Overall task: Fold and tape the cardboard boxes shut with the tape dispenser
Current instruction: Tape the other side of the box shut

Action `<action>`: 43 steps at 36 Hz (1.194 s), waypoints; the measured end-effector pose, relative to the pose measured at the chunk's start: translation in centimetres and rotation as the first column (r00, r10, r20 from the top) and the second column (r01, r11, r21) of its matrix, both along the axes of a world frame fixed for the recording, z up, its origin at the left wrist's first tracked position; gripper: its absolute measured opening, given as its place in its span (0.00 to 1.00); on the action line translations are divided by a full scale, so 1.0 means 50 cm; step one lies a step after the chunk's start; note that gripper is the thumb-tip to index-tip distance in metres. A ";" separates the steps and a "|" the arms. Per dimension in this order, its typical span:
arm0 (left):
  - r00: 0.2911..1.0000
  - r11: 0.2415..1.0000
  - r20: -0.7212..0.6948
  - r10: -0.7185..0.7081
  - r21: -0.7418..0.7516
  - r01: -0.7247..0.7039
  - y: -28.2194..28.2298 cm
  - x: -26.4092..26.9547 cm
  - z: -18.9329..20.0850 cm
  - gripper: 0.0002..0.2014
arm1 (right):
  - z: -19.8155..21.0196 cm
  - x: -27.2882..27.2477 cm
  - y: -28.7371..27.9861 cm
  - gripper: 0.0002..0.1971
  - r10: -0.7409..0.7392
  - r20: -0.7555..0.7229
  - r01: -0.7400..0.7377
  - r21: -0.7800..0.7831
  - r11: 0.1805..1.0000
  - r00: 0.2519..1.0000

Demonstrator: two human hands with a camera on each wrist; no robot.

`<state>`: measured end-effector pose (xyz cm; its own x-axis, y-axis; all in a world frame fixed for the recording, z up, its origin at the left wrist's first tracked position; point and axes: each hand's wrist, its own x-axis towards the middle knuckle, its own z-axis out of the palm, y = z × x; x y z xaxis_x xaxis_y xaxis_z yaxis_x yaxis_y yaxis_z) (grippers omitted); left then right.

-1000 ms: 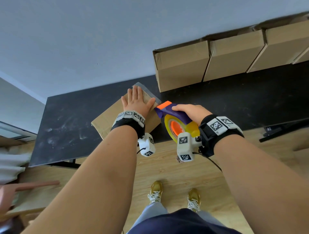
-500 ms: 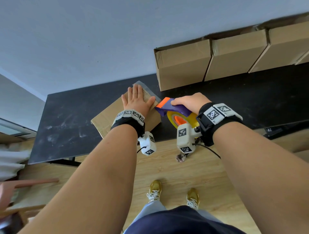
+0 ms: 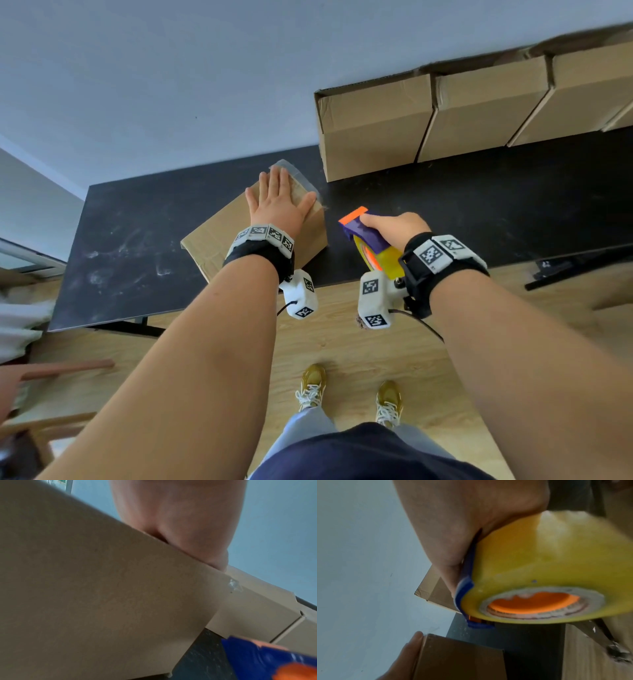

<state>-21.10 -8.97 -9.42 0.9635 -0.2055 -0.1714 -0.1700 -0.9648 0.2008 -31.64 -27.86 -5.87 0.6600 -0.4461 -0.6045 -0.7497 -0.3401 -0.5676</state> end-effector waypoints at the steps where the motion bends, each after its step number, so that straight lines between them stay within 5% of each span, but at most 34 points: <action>1: 1.000 1.000 0.013 0.000 -0.009 0.000 0.000 -0.002 -0.002 0.38 | 0.003 0.006 0.001 0.21 -0.014 0.028 0.014 0.007 1.000 1.000; 6: 0.999 0.999 0.047 0.012 -0.043 -0.010 0.001 -0.006 -0.009 0.32 | -0.005 0.043 0.007 0.12 0.004 0.071 -0.007 0.052 0.999 0.997; 10: 0.997 0.996 0.060 0.040 -0.079 -0.035 0.001 -0.002 -0.016 0.29 | -0.028 0.067 0.014 0.11 0.120 0.025 -0.118 -0.070 0.991 0.992; 18: 0.993 0.994 0.106 0.055 -0.096 -0.045 0.003 0.000 -0.021 0.29 | -0.115 0.096 0.019 0.44 0.341 -0.059 -0.343 -0.307 0.888 0.938; 22: 0.992 0.993 0.111 0.056 -0.115 -0.043 0.004 -0.001 -0.014 0.27 | -0.117 0.107 0.041 0.25 0.356 -0.159 -0.389 -0.296 0.872 0.921; 28: 0.991 0.990 0.105 0.083 -0.124 -0.070 0.006 -0.002 -0.006 0.25 | -0.137 0.121 0.051 0.32 0.354 -0.299 -0.428 -0.234 0.873 0.886; 32: 0.990 0.990 0.107 0.089 -0.117 -0.076 0.019 0.009 0.016 0.25 | -0.147 0.117 0.038 0.36 0.323 -0.134 -0.346 -0.219 0.912 0.937; 39: 0.994 0.989 0.072 0.080 -0.129 -0.071 0.041 0.035 0.042 0.22 | -0.068 0.134 0.044 0.12 0.246 0.008 -0.230 -0.321 0.919 0.969; 43: 0.994 0.984 0.076 0.083 -0.164 -0.069 0.041 0.036 0.037 0.20 | -0.044 0.140 0.060 0.04 0.199 0.234 -0.174 -0.124 0.977 0.952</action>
<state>-19.29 -6.93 -7.54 0.9868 -0.1496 -0.0614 -0.1199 -0.9316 0.3431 -24.66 -24.84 -8.09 0.8587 -0.3513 -0.3731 -0.5107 -0.5256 -0.6804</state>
